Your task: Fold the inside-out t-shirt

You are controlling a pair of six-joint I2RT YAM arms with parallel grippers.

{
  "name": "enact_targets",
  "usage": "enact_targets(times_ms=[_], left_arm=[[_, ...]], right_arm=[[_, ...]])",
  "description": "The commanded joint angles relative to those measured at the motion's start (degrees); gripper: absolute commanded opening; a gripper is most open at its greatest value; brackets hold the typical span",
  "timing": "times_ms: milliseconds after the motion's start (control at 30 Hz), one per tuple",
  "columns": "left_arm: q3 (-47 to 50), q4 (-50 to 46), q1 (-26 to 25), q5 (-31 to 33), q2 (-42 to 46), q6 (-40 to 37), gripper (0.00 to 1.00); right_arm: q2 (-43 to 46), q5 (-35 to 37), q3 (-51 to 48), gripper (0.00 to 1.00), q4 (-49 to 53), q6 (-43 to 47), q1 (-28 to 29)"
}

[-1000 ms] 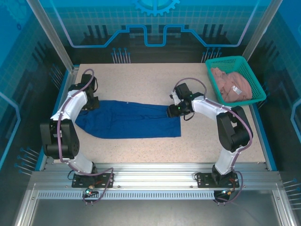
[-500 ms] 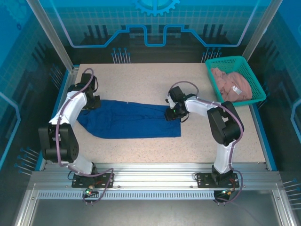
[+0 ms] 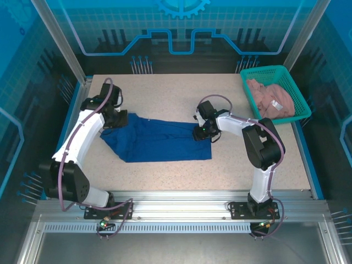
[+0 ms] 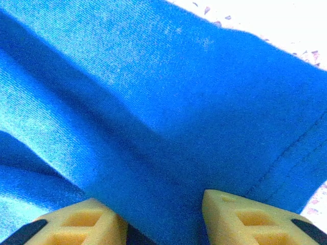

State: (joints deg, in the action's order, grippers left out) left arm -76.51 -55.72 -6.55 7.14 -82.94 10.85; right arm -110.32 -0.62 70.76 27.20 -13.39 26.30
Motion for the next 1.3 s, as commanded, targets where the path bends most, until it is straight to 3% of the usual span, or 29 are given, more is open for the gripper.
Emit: enact_targets(times_ms=[0,267,500,733,967,1033,1100,1133,1233,1267], left_arm=[[-3.6,-4.07,-3.99,-2.79,-0.51,3.31,0.0],[-8.93,-6.06,-10.64,-7.8,-6.62,7.44,0.0],[-11.03,-4.84,-13.26,-12.2,-11.22,11.26,0.0],[-13.16,-4.11,-16.15,-11.1,-15.39,12.5,0.0],[-17.71,0.89,-20.83,-12.98,-23.87,17.95,0.0],[-18.51,5.38,-22.49,-15.33,-27.19,21.38,0.04],[-19.71,10.69,-24.54,-17.12,-31.09,25.16,0.2],[-20.77,13.89,-25.59,-18.45,-33.24,27.95,0.23],[-26.88,20.89,-29.1,-23.16,-39.35,32.57,0.48],[-30.57,20.33,-29.92,-24.69,-41.61,32.45,0.5]], right_arm=[[-1.77,-0.85,-1.15,0.43,0.53,0.44,-0.29],[-1.67,-2.89,-0.78,0.43,0.06,0.99,-0.9],[-2.12,-4.11,-0.84,0.43,-0.46,0.95,-1.04],[-1.88,-5.49,-1.24,0.43,-1.09,0.73,-1.0],[3.36,-10.72,-2.22,0.53,-2.92,-1.28,-2.58],[6.74,-12.46,-3.31,0.56,-3.28,-2.61,-4.01],[10.88,-12.85,-5.18,0.58,-2.89,-3.59,-5.69],[13.47,-12.33,-6.41,0.59,-2.33,-3.87,-6.36],[21.6,-8.09,-10.93,0.59,0.22,-4.4,-7.95],[24.71,-6.17,-12.68,0.6,1.03,-4.7,-8.49]])
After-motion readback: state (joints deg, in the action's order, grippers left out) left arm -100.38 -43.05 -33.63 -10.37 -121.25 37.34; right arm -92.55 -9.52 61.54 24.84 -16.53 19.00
